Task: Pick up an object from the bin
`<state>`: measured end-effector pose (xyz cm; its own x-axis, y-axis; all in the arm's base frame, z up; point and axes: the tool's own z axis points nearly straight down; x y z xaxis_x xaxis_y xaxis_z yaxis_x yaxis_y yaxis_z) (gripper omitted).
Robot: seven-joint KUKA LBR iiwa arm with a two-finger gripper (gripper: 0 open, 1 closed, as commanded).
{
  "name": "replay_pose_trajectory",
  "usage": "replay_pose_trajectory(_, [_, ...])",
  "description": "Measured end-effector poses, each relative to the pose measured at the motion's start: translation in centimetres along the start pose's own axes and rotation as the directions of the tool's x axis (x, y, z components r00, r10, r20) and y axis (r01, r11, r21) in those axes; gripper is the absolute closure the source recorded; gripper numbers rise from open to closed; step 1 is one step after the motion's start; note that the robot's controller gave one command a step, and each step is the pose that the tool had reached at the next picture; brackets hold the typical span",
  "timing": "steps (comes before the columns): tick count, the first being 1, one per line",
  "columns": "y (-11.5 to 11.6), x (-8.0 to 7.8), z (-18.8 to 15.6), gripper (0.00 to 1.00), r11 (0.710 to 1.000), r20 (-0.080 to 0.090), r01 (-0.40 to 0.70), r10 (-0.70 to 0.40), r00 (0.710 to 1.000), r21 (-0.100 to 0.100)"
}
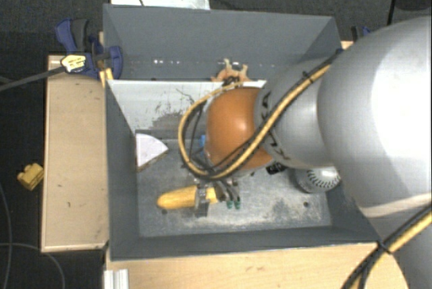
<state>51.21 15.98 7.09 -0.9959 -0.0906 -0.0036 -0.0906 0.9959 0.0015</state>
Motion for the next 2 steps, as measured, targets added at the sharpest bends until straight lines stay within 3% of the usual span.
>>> replay_pose_trajectory(1, [0.0,0.0,0.0,1.00,1.000,0.000,0.000,0.000,1.000,0.000])
replay_pose_trajectory(2, [1.3,1.5,-20.3,1.00,1.000,-0.005,0.008,-0.008,1.000,0.001])
